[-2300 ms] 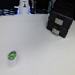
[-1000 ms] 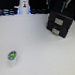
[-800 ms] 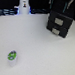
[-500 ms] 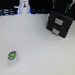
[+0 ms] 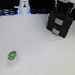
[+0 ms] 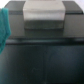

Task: Open the kcup holder, insert the kcup into the holder, and close the kcup holder

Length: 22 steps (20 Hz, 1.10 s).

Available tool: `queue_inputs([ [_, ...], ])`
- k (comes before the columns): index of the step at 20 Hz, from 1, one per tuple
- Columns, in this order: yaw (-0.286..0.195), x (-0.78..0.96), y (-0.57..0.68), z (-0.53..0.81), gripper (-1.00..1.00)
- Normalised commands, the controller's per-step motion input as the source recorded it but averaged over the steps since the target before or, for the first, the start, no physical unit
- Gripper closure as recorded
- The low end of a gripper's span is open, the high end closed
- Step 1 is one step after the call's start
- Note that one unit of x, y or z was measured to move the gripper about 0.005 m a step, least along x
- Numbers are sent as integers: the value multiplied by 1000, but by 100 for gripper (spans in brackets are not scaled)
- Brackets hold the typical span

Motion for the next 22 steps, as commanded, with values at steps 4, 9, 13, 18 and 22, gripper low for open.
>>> queue_inputs([
  [4,-102,-182,221,-418,-100],
  [9,-46,-298,132,-436,-100],
  [13,-32,-402,49,-446,-100],
  [18,-30,-359,79,-421,-100],
  [22,-19,-189,19,-113,100],
])
